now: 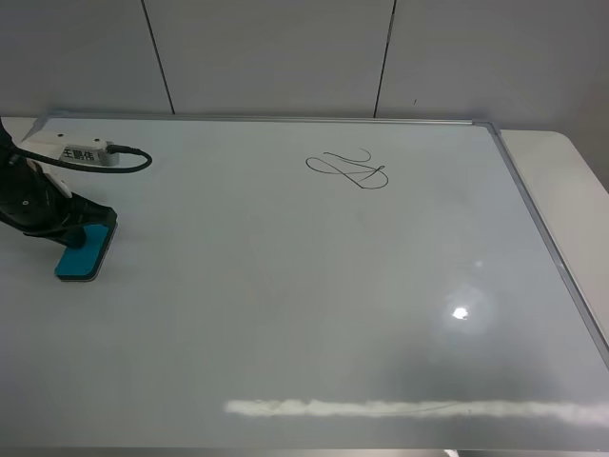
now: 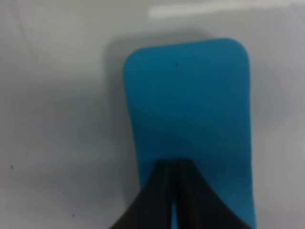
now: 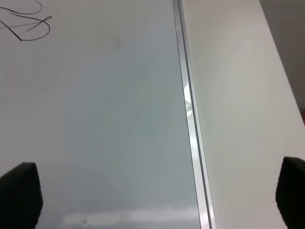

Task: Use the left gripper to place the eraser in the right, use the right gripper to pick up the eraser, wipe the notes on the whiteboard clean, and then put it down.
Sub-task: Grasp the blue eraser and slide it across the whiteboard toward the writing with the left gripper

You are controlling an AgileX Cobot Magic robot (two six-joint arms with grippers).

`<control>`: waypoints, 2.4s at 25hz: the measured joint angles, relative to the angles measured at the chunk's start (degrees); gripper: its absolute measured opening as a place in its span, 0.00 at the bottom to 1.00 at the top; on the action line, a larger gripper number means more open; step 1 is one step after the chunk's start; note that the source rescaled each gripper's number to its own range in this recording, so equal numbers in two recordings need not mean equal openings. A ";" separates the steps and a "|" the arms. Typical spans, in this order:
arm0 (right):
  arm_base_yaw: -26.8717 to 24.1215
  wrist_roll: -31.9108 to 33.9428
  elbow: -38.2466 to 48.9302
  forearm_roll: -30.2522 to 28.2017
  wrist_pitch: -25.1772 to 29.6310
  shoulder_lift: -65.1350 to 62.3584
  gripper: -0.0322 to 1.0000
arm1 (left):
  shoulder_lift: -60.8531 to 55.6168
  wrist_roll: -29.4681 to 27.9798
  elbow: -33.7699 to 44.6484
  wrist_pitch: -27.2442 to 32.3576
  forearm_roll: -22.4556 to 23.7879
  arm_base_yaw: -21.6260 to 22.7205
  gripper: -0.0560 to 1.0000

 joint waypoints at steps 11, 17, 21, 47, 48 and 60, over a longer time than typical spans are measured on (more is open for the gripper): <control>0.00 0.00 0.00 0.00 0.00 0.00 0.97 | 1.72 0.00 -0.56 -0.33 0.15 -0.55 0.06; 0.00 0.00 0.00 0.00 0.00 0.00 0.97 | 1.97 -1.10 -0.67 -3.40 0.31 -5.40 0.06; 0.00 0.00 0.00 0.00 0.00 0.00 0.97 | 2.28 -5.08 -0.67 -4.95 0.22 -11.03 0.06; 0.00 0.00 0.00 0.00 0.00 0.00 0.97 | 18.31 -30.92 -26.93 5.28 0.15 -41.53 0.05; 0.00 0.00 0.00 0.00 0.00 0.00 0.97 | 19.10 -31.32 -28.42 6.21 0.15 -41.86 0.05; 0.00 0.00 0.00 0.00 0.00 0.00 0.97 | 24.03 -46.94 -37.41 8.95 5.72 -43.87 0.05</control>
